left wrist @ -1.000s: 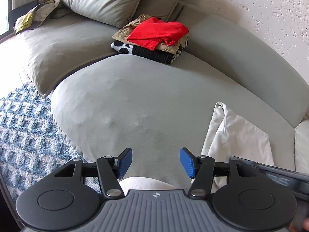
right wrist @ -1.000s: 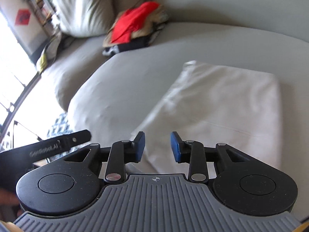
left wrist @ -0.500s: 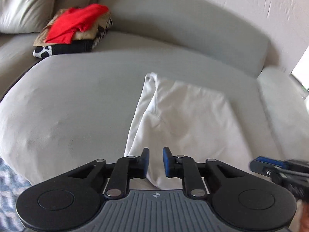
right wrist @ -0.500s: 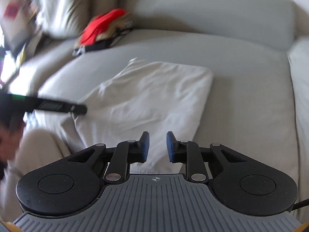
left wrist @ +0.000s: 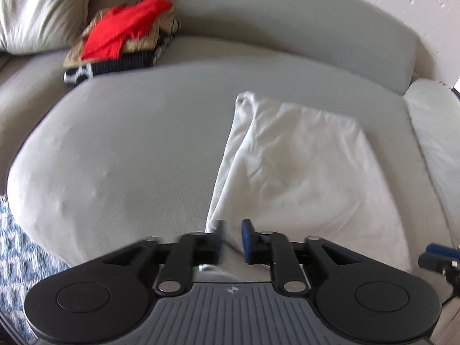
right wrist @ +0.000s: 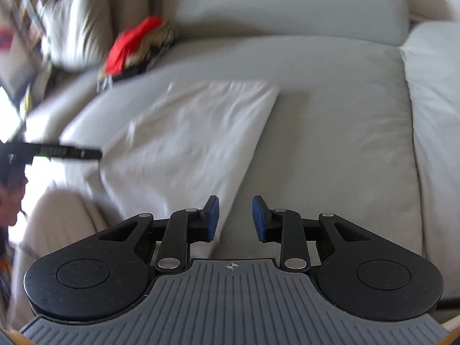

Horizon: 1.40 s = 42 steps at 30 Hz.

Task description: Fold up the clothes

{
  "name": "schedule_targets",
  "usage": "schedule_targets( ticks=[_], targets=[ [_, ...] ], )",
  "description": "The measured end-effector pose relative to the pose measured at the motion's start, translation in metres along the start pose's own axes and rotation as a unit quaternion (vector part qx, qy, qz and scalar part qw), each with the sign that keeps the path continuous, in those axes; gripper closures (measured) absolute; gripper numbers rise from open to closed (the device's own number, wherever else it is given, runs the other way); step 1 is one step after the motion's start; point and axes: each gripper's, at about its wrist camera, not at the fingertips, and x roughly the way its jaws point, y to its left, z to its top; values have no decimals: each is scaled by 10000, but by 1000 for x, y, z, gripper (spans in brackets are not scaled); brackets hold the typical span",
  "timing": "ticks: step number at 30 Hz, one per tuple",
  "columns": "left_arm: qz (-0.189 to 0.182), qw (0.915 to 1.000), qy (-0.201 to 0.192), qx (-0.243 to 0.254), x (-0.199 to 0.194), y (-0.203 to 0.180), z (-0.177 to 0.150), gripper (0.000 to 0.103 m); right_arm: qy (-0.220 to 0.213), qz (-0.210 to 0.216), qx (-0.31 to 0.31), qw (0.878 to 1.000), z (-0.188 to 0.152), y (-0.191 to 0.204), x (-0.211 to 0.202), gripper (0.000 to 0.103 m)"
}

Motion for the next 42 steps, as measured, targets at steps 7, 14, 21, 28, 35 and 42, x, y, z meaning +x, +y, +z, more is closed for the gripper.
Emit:
schedule_targets(
  ticks=[7,14,21,28,35,42],
  targets=[
    [-620,9981,-30,-57,22,-25,49,82,-450,57,944,9945,43,-15,48,93],
    [-1218,9876,964,-224,112,-29,75,91,169,1040,826,9910,72,-16,117,88],
    [-879,9909,-60,-1016,153,5,102,91,-344,301,1199,9917,96,-39,161,101],
    [-77,9912,-755,-1086,152,17,105,94,-705,-246,1646,9835,103,-62,156,90],
    [-1044,9874,-841,-837,128,-8,102,87,-954,628,1269,9853,106,-38,152,90],
    [-507,9913,-292,-1180,195,-6,113,93,-939,-108,1422,9853,106,-44,191,103]
  ],
)
